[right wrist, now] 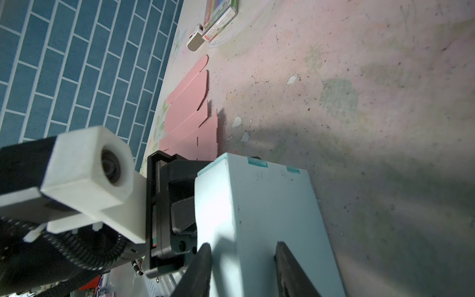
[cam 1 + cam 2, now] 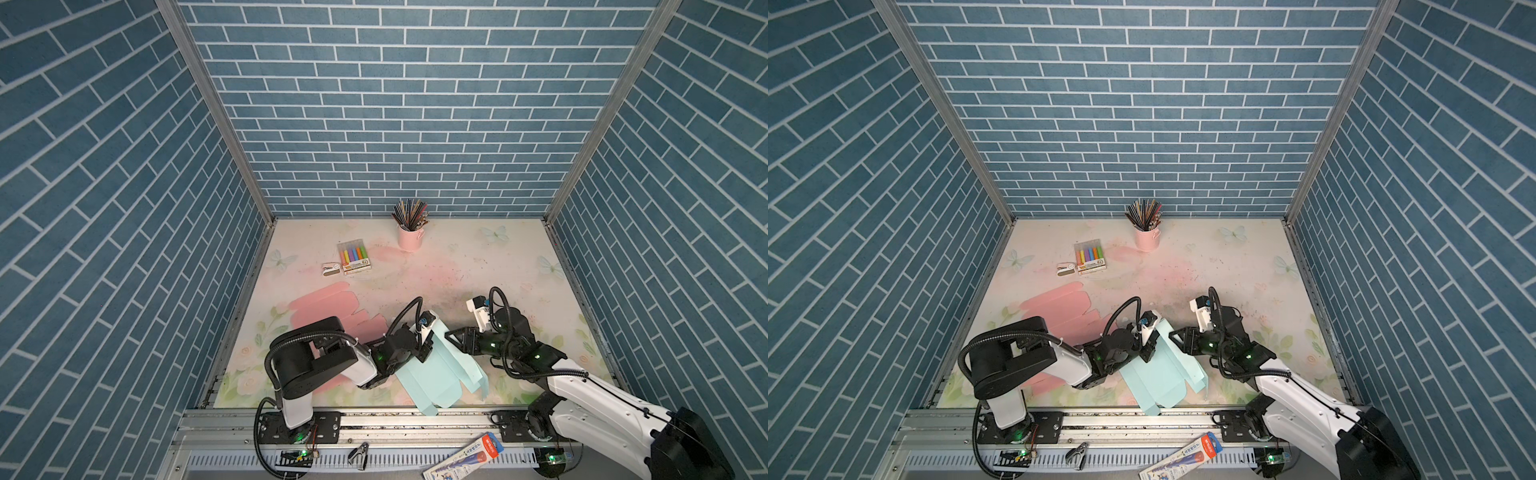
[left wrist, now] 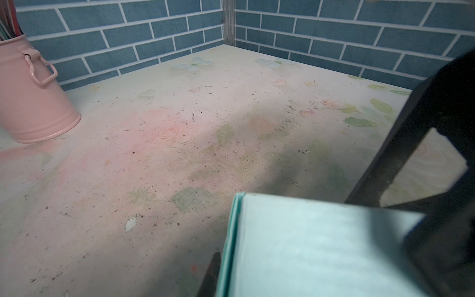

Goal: Fold the paper box

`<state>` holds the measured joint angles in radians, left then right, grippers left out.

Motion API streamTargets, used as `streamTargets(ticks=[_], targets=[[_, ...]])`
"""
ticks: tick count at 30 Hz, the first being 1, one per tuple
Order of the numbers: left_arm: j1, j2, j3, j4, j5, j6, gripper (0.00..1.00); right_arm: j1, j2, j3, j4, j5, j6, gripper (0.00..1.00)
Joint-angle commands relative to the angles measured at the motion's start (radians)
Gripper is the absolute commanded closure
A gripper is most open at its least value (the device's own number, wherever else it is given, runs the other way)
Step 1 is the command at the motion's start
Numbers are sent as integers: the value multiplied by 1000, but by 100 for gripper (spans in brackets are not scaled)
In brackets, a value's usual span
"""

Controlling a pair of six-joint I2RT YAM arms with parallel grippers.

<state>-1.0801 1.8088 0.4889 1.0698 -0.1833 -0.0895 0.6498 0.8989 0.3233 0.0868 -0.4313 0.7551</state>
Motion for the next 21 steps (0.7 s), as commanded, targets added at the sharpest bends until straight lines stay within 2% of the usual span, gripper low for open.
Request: streamTargets(ticks=[1, 5, 10, 15, 21], targets=[[-8, 5, 1, 38, -7, 3, 84, 4, -9, -14, -38, 42, -2, 59], [-11, 3, 1, 45, -2, 4, 90, -1, -4, -10, -49, 62, -18, 60], [-14, 4, 1, 47, -5, 0, 91, -10, 6, 18, -88, 92, -50, 60], [-12, 6, 2, 50, -5, 0, 84, -21, 18, 26, -90, 90, -59, 60], [-13, -11, -13, 79, -9, -10, 81, -24, 19, 35, -100, 89, -66, 61]])
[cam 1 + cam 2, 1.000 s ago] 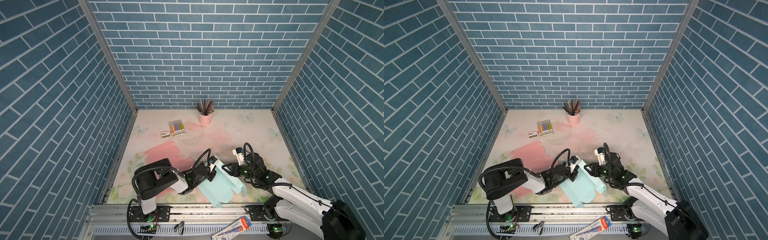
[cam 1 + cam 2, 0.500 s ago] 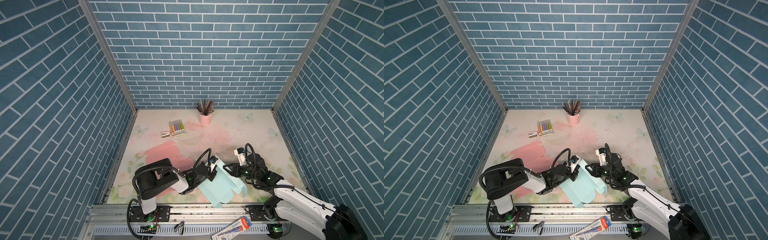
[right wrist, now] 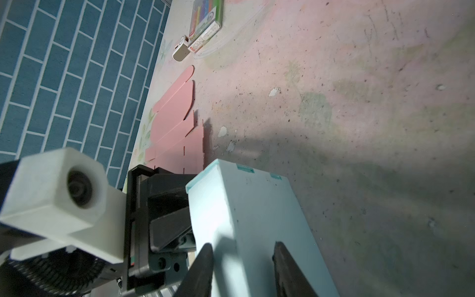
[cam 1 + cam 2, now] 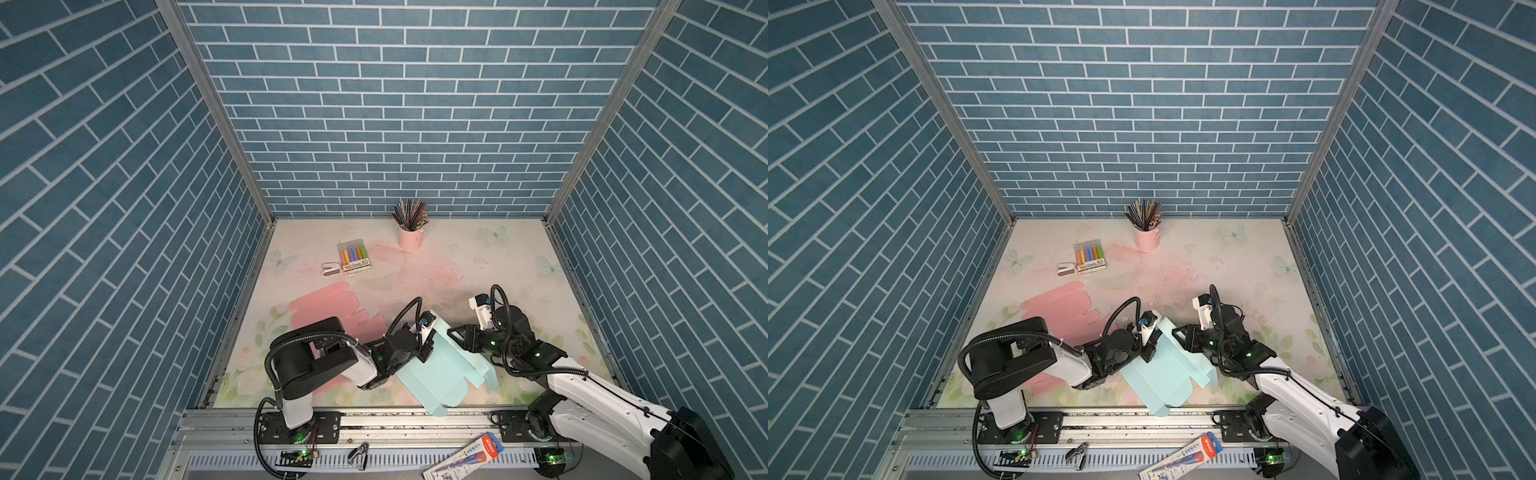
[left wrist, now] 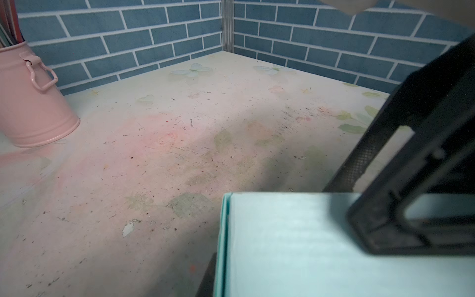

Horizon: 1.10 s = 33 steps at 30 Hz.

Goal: Fold the paper box

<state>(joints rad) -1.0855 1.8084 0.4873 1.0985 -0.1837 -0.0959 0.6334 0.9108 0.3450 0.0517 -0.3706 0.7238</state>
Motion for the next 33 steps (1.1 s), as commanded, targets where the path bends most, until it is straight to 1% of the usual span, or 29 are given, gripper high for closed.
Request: streamTargets(ticks=[1, 6, 12, 15, 20, 23, 24, 29, 33], targets=[[-7, -10, -9, 52, -8, -3, 81, -9, 8, 11, -63, 26, -34, 61], [-5, -10, -3, 90, -18, -24, 82, -8, 4, 1, -47, 3, -14, 62], [-5, -9, -1, 94, -25, -33, 94, -8, -14, -12, -21, -25, 11, 63], [-6, -9, 0, 89, -29, -28, 96, -8, -10, -16, -14, -46, 12, 64], [-5, -3, 3, 85, -36, -28, 96, -8, -29, -20, -13, -44, 13, 65], [-8, 4, 7, 79, -29, -26, 89, -9, -38, -21, -30, -28, 4, 65], [-7, 6, 9, 78, -28, -26, 88, -8, -40, -20, -35, -22, 2, 65], [-6, 12, 14, 77, -33, -32, 89, -8, -50, -30, -39, 1, -5, 65], [-6, 11, 11, 78, -34, -33, 95, -8, -52, -10, -67, 25, -40, 63]])
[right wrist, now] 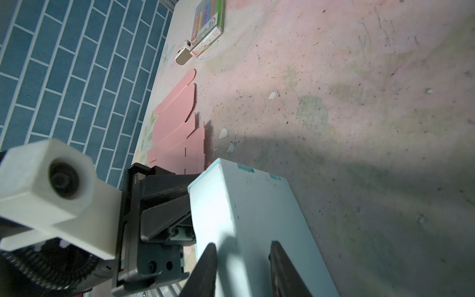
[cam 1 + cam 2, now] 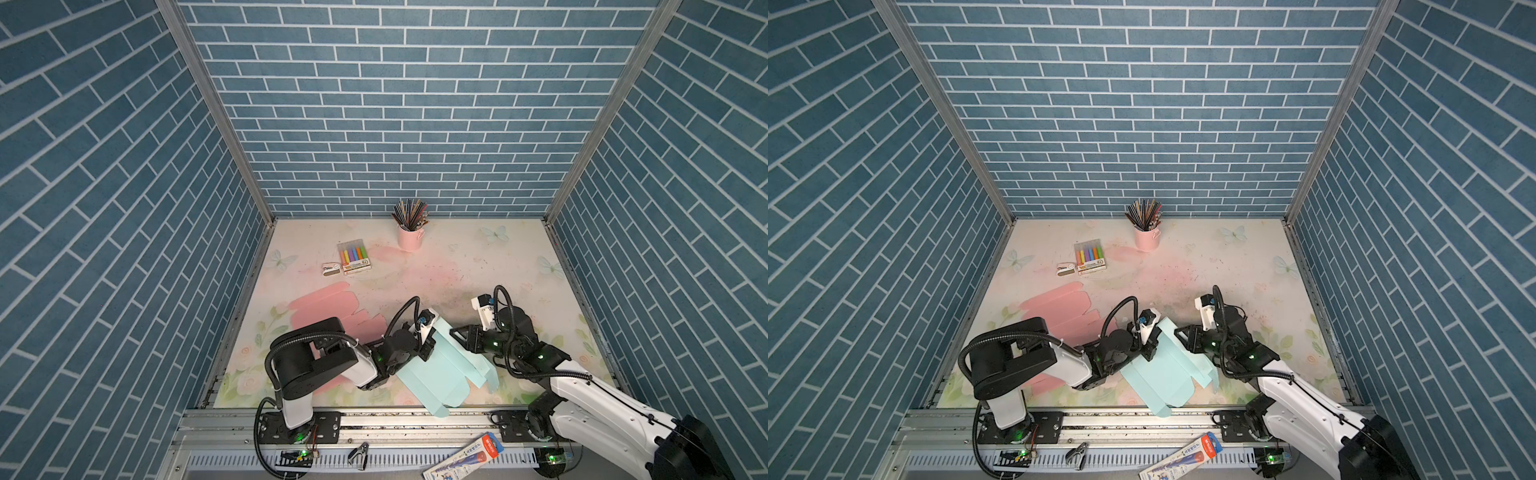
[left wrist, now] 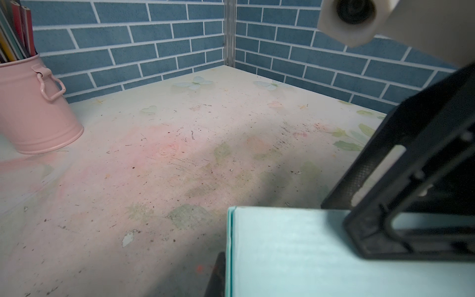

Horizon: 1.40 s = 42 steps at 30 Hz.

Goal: Fold the paper box

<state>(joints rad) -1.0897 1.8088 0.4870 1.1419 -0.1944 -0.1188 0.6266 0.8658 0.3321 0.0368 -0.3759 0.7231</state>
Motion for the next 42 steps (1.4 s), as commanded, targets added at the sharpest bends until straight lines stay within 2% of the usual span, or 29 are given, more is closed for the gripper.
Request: streamTargets(ticks=[1, 5, 7, 12, 17, 20, 25, 42], targets=[[-3, 10, 9, 35, -26, -10, 96, -1, -10, 21, -77, 40, -64, 62], [-1, 1, 2, 36, -52, -20, 99, 1, -36, 153, -278, 156, -169, 62], [-1, -2, 15, -3, -104, -45, 100, 12, -70, 205, -352, 219, -203, 62], [16, -39, 31, -100, -199, -131, 100, 104, -158, 306, -500, 392, -219, 65], [40, -82, 46, -205, -269, -199, 100, 244, -168, 349, -570, 545, -175, 81], [48, -99, 51, -248, -300, -227, 100, 291, -144, 357, -600, 616, -149, 90], [54, -117, 60, -294, -329, -252, 100, 303, -127, 328, -570, 647, -136, 100], [55, -204, 55, -336, -297, -298, 100, 304, -47, 256, -453, 700, -149, 100]])
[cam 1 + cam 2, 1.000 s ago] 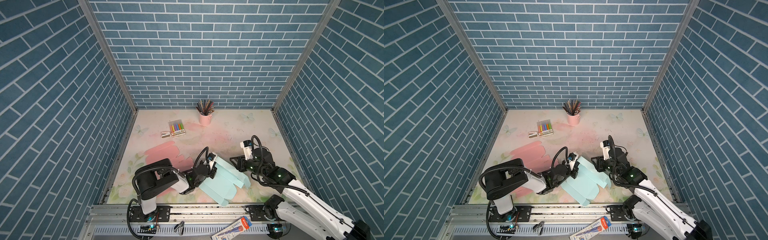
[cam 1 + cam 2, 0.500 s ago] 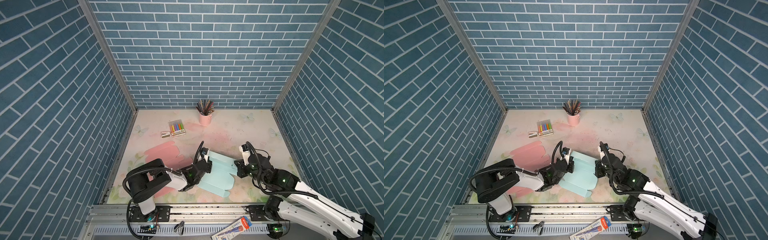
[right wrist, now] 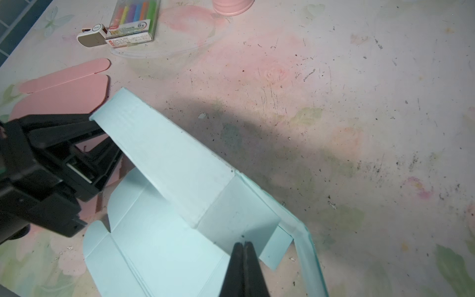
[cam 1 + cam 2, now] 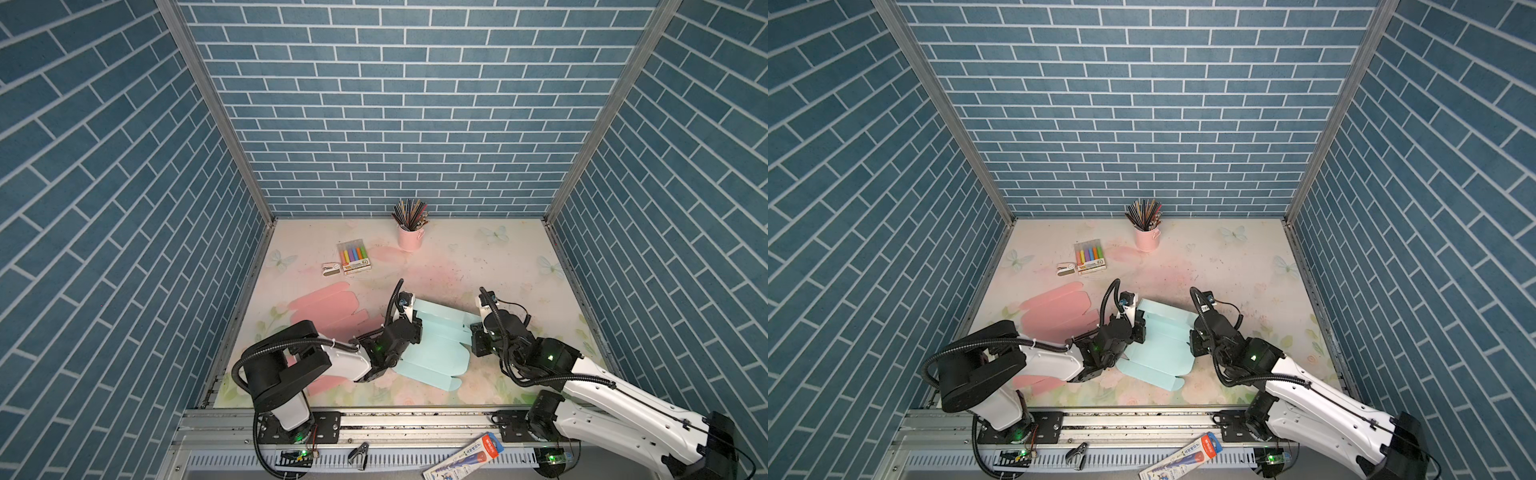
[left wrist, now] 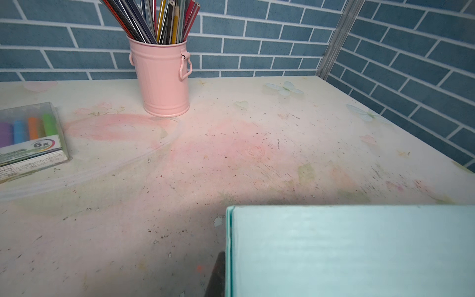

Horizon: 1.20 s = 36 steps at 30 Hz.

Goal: Fold the paper box

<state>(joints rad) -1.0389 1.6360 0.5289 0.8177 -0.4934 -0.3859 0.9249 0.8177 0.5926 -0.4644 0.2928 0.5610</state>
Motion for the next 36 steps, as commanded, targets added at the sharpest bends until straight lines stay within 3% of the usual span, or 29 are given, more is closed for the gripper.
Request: streamTargets(ticks=[1, 14, 28, 36], targets=[[5, -40, 8, -12, 6, -30, 100, 5, 4, -4, 60, 30, 8, 100], [2, -143, -23, -52, 61, -85, 100, 5, 22, 10, 200, -33, -59, 100], [94, -262, -6, -236, 161, -181, 100, 8, -309, -93, 362, -183, -208, 100], [199, -330, -33, -224, 293, -232, 100, 8, -517, -205, 438, -213, -198, 100]])
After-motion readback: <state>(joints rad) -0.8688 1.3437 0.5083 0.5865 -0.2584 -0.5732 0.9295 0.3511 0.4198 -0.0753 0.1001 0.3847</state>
